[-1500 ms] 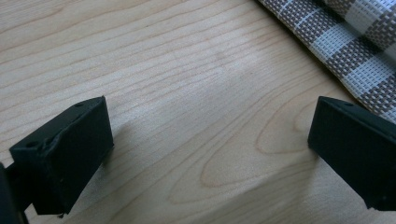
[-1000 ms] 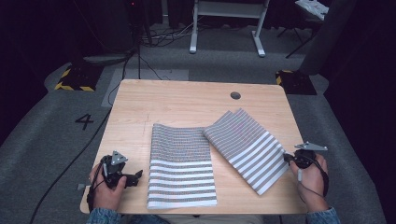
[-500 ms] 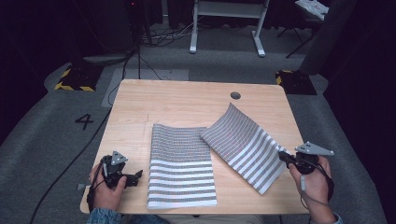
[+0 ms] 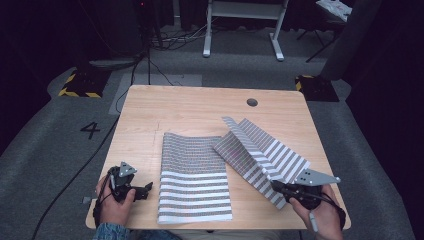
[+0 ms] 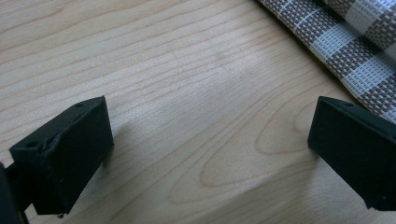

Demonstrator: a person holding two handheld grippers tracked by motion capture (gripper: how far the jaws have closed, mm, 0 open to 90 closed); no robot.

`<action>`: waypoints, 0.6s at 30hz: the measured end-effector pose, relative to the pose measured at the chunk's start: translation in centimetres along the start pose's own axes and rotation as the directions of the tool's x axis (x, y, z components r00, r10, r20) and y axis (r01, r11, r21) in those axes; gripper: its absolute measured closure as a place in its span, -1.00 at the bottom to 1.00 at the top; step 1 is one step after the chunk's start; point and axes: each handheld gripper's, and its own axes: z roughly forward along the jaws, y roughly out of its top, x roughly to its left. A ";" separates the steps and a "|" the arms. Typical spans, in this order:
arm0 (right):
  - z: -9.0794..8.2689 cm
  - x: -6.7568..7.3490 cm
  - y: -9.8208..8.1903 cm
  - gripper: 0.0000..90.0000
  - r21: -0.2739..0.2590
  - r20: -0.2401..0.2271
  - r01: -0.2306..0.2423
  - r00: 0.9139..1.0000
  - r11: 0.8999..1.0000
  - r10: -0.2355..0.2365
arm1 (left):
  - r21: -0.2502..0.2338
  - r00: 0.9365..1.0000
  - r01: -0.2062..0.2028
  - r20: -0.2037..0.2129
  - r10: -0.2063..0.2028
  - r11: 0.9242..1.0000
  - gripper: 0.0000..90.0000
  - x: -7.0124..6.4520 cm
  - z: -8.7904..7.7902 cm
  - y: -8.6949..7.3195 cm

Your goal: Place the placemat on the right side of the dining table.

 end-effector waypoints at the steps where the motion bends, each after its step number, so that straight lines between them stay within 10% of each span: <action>1: 0.2 0.4 -0.1 0.96 0.006 -0.022 0.007 1.000 1.000 -0.007 | 0.004 1.000 -0.006 -0.001 0.006 1.000 -1.00 0.0 0.0 0.0; 14: 2.6 4.4 -2.7 0.92 0.107 -0.280 0.037 0.960 0.994 -0.006 | 0.001 1.000 -0.002 -0.002 0.002 1.000 -1.00 0.0 0.0 0.0; 18: 2.1 4.9 -2.7 0.44 0.072 -0.345 0.014 0.939 0.997 0.012 | 0.000 1.000 -0.001 -0.001 0.001 1.000 -1.00 0.0 0.0 0.0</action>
